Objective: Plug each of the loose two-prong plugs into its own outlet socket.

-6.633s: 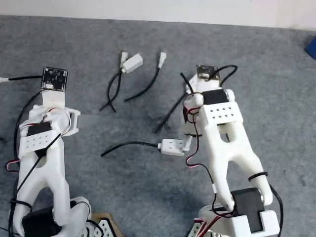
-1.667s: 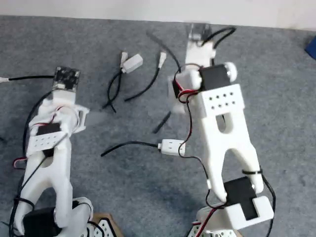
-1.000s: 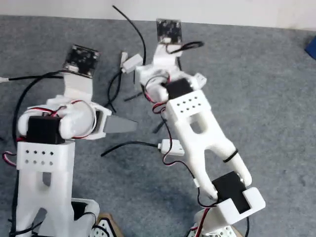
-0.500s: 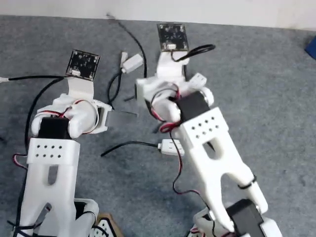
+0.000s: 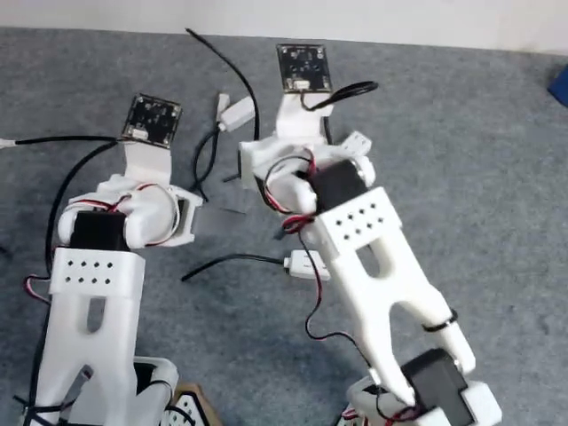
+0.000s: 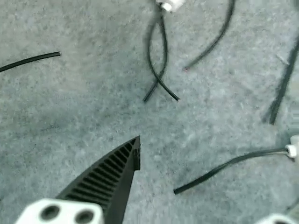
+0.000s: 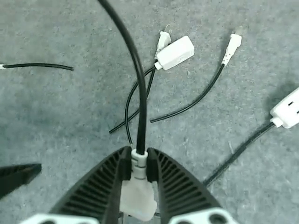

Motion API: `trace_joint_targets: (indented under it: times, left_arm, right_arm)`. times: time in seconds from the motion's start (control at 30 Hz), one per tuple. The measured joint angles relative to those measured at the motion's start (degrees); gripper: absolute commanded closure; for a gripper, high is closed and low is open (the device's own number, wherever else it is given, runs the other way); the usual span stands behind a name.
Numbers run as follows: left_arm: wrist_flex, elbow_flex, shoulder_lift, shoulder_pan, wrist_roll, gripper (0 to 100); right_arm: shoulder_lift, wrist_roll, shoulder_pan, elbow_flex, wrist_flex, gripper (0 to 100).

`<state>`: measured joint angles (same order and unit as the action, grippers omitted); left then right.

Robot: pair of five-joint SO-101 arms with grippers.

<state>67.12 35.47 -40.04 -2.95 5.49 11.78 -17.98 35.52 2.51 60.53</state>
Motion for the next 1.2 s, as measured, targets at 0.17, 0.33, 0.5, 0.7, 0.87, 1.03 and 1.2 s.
trace_joint_targets:
  times: [0.17, 0.33, 0.5, 0.7, 0.87, 1.03, 1.2]
  left_arm:
    - [0.4, -2.0, 0.0, 1.6, 0.0, 48]
    - [0.4, -2.0, 0.0, 1.4, 0.0, 48]
    - [0.4, -2.0, 0.0, 1.4, 0.0, 48]
    - [0.4, -1.8, 0.0, 1.1, -0.1, 48]
    - [-1.0, -0.5, 0.0, 1.1, -0.1, 48]
    - [-1.0, -0.6, 0.0, 0.5, -0.1, 48]
    - [-1.0, -0.6, 0.0, 0.2, 0.0, 48]
  right_arm:
    - [-1.8, -0.4, -0.1, 0.0, -1.1, 99.1]
    - [-1.8, -0.4, 0.5, 0.0, 1.0, 99.1]
    - [1.4, -0.4, 1.8, 0.0, 6.9, 99.1]
    - [7.4, -0.4, 1.8, 0.0, 12.7, 99.1]
    - [9.7, -0.4, 1.8, 0.0, 14.5, 99.1]
    - [9.8, -0.4, 1.8, 0.0, 15.8, 99.1]
    - [9.8, 0.7, 1.8, -0.1, 18.6, 99.1]
